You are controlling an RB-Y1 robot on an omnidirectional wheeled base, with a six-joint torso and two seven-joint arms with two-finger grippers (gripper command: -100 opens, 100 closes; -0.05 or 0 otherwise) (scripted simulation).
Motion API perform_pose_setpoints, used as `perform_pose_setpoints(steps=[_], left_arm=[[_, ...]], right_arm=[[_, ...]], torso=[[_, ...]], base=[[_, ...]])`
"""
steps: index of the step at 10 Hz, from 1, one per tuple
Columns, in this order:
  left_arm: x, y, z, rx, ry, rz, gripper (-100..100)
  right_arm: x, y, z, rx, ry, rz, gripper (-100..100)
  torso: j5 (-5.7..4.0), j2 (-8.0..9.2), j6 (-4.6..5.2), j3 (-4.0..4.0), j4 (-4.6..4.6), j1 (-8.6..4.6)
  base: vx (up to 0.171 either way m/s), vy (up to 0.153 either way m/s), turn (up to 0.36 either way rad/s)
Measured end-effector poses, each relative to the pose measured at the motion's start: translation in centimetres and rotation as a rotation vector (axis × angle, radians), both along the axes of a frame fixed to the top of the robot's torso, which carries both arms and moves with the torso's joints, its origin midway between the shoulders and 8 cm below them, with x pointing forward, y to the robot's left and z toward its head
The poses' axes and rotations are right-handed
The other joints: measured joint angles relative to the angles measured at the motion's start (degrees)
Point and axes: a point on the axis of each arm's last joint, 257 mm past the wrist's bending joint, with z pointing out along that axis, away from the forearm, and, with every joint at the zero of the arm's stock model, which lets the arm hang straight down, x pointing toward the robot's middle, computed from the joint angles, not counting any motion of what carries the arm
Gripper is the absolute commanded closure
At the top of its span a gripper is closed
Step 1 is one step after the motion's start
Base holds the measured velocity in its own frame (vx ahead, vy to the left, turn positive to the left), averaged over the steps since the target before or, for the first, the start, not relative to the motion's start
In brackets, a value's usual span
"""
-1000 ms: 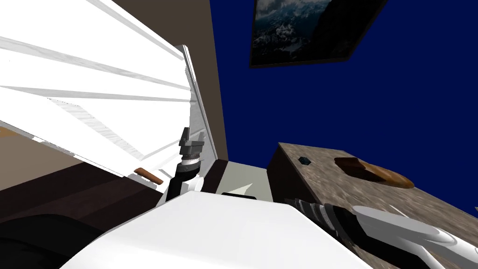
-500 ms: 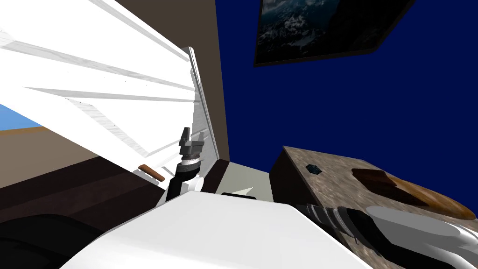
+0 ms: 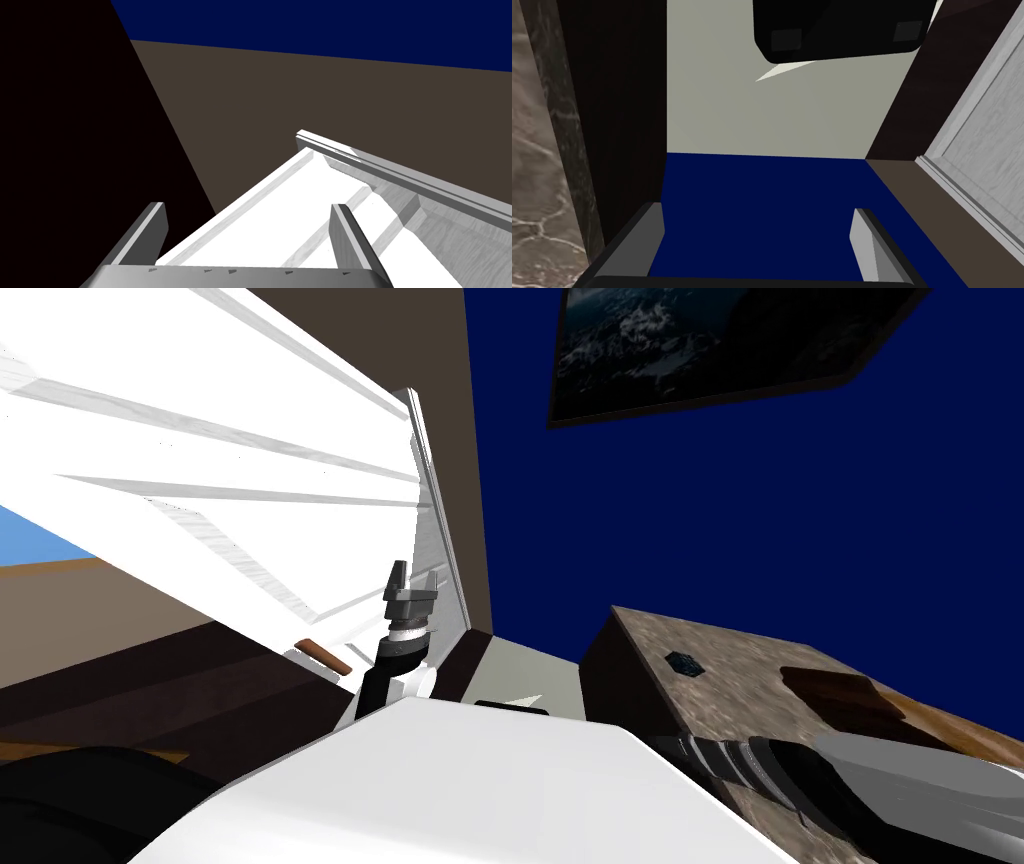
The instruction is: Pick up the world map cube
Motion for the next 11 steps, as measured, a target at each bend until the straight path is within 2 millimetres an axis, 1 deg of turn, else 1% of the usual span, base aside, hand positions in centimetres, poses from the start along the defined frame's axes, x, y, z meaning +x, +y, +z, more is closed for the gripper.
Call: perform_pose_setpoints(steps=[1, 2, 3, 5, 6, 7, 8, 9, 11], left_arm=[[0.0, 0.0, 0.0, 0.0, 0.0, 0.0, 0], [0.0, 0.0, 0.0, 0.0, 0.0, 0.0, 0], [0.0, 0.0, 0.0, 0.0, 0.0, 0.0, 0], [0.0, 0.0, 0.0, 0.0, 0.0, 0.0, 0], [0.0, 0.0, 0.0, 0.0, 0.0, 0.0, 0], [0.0, 0.0, 0.0, 0.0, 0.0, 0.0, 0], [0.0, 0.0, 0.0, 0.0, 0.0, 0.0, 0], [0.0, 0.0, 0.0, 0.0, 0.0, 0.0, 0], [0.0, 0.0, 0.0, 0.0, 0.0, 0.0, 0]], right_arm=[[-0.8, -1.9, 0.2, -0.039, 0.025, -0.002, -100], [-1.3, -2.8, 0.5, -0.056, 0.039, -0.012, -100], [-1.5, -3.0, 0.7, -0.062, 0.042, -0.012, -100], [-2.4, -4.7, 1.2, -0.098, 0.066, -0.017, -100], [-3.4, -5.7, 1.7, -0.118, 0.083, -0.027, -100], [-3.7, -6.2, 1.7, -0.131, 0.091, -0.017, -100], [-3.7, -6.5, 1.6, -0.134, 0.094, -0.02, -100], [-5.0, -7.7, 1.7, -0.157, 0.122, -0.03, -100], [-6.1, -9.2, 2.1, -0.185, 0.155, -0.039, -100]], torso=[[-0.04, -0.25, -0.01, -0.14, -0.06, -0.14], [-0.06, -0.22, 0.02, -0.14, -0.06, -0.14], [-0.03, 0.03, 0.04, 0.0, -0.01, 0.04], [-0.02, 0.08, 0.03, 0.04, 0.01, 0.04], [-0.03, -0.04, 0.02, -0.02, -0.01, -0.09], [-0.07, -0.02, 0.04, -0.02, -0.01, -0.09], [-0.02, 0.15, 0.05, 0.07, 0.02, 0.14], [-0.03, -0.05, 0.01, -0.03, -0.01, -0.13], [-0.08, -0.23, 0.03, -0.14, -0.06, -0.2]], base=[[0.146, -0.127, 0.089], [0.056, -0.072, -0.007], [0.076, -0.078, 0.093], [0.091, -0.104, 0.104], [0.097, -0.12, 0.048], [0.035, -0.043, -0.004], [0.124, -0.139, 0.16], [0.16, -0.15, 0.117], [0.157, -0.158, 0.092]])
